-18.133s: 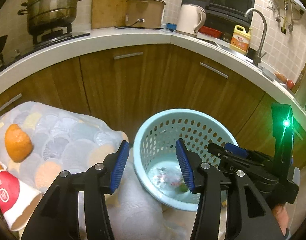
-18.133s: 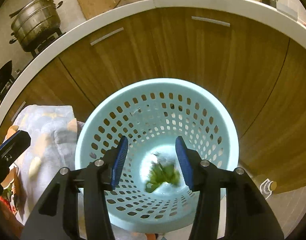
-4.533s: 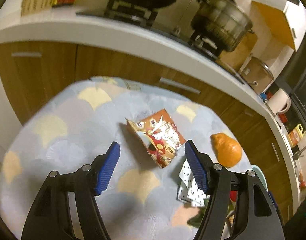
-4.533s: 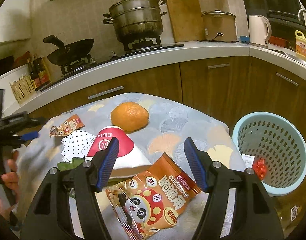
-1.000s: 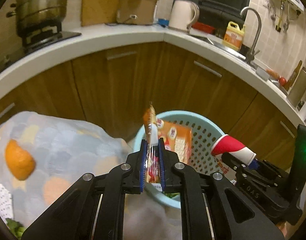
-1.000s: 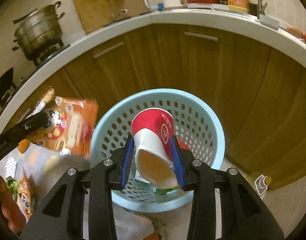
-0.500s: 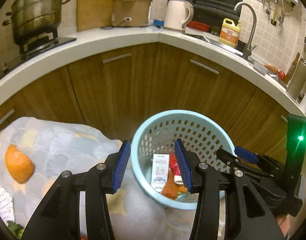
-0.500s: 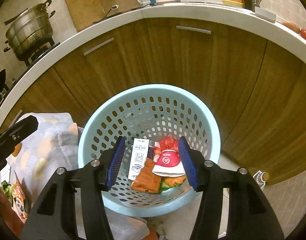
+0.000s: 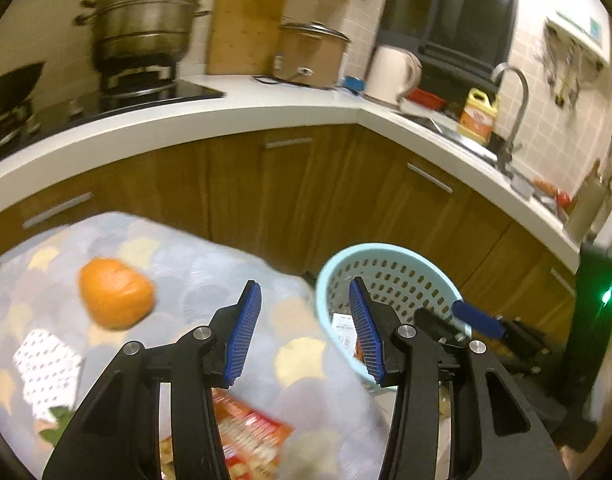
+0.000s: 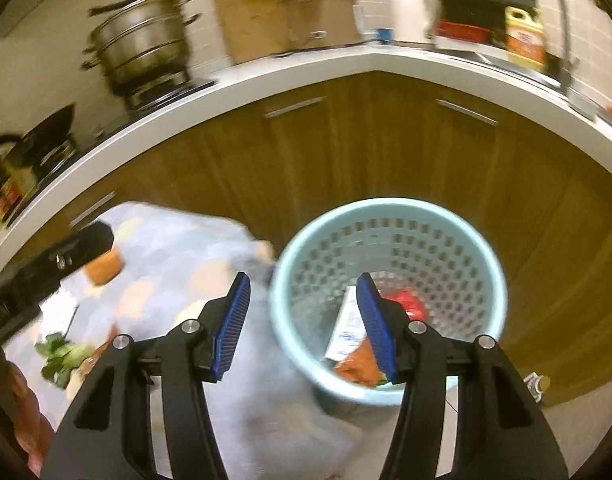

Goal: Collect trash

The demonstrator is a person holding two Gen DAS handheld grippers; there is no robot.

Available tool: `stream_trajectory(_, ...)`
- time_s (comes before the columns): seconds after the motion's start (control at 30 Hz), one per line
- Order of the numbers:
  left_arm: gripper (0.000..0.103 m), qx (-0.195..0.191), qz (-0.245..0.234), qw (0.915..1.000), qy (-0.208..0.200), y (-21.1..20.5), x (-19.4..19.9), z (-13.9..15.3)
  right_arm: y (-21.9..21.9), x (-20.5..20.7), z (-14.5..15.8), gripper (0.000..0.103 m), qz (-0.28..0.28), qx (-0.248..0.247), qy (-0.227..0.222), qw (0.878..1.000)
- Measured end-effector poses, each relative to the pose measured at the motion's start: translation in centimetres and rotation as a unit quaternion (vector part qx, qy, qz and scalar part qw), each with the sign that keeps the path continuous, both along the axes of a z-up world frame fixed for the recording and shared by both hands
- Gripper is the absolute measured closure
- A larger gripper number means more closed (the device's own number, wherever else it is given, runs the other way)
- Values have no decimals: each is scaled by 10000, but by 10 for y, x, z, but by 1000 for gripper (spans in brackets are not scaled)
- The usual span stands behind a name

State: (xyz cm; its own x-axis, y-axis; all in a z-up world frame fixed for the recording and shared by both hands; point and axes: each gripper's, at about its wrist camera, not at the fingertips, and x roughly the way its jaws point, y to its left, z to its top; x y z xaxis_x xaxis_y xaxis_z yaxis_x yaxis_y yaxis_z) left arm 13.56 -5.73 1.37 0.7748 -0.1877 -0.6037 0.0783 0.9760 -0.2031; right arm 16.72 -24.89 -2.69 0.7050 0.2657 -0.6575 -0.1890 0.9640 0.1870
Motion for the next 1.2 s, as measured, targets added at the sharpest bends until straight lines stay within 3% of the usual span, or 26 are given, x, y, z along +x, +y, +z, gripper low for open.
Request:
stream_trajectory(0.4,59,-232,1149,9931,-86,128,-55,5,117,-44,-8,51,1299,-104,-336,9909)
stream_trajectory(0.57,56,-754,1435,9867,89,183,-78,-6,141,-60,-15,51,1512,6,-440,9875)
stream_trajectory(0.73,53,-724,1861,9794,294,222,-89,-23,163,-68,-19,51,1733,-134,-497,9835)
stream_trajectory(0.87,53,-692,1886,9783,508,233,-82,-39,169,-67,-26,51,1705,-226,-459,9840)
stream_trajectory(1.07,53,-599,1367,9822,1145,215,-52,-75,163,-62,-29,51,1673,-72,-344,9853)
stream_trajectory(1.2,49,-212,1208,9865,1087,197,-45,-79,163,-62,-29,51,1689,-69,-373,9849)
